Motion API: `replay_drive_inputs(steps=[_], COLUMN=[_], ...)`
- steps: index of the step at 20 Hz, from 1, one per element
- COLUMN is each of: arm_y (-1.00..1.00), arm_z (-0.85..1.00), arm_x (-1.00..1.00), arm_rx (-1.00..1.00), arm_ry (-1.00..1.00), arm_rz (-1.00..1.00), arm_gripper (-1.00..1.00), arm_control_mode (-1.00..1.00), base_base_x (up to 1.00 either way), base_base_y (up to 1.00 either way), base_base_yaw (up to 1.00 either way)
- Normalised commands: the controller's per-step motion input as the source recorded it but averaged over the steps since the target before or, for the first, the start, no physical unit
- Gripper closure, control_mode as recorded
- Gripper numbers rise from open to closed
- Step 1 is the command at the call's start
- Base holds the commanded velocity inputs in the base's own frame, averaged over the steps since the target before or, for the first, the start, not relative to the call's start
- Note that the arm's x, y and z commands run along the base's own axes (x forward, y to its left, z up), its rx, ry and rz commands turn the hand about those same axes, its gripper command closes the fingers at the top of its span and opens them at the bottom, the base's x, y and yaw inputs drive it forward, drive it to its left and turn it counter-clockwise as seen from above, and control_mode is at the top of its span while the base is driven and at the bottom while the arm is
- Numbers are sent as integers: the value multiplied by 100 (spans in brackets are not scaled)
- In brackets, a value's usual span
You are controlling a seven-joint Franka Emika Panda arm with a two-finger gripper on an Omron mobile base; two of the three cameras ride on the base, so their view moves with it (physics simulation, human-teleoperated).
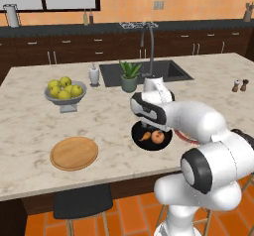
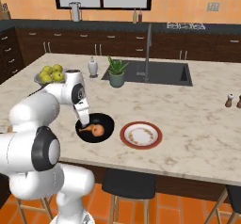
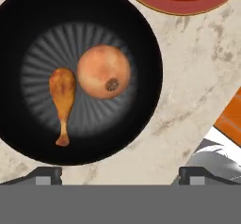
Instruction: Pick the chicken drumstick and onion from their plates and place them in the bowl. Then put the bowl in the fridge.
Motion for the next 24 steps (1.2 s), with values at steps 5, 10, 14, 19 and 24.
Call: replay_drive_inputs(steps=[5, 10, 14, 19, 24], arm_y=[-5, 23, 8, -1, -2], arm_z=[-8, 0, -18, -3, -1], arm_x=[-42, -6, 7, 23, 5], arm_rx=[-10, -9, -19, -16, 0], arm_ry=[-3, 5, 15, 12, 0], arm_rz=[70, 54, 38, 35, 34], arm_gripper=[-100, -100, -100, -100, -100], arm_control_mode=[-100, -100, -100, -100, -100], base_base_x=[0, 0, 0, 0, 0], base_base_y=[0, 0, 0, 0, 0], base_base_yaw=[0, 0, 0, 0, 0])
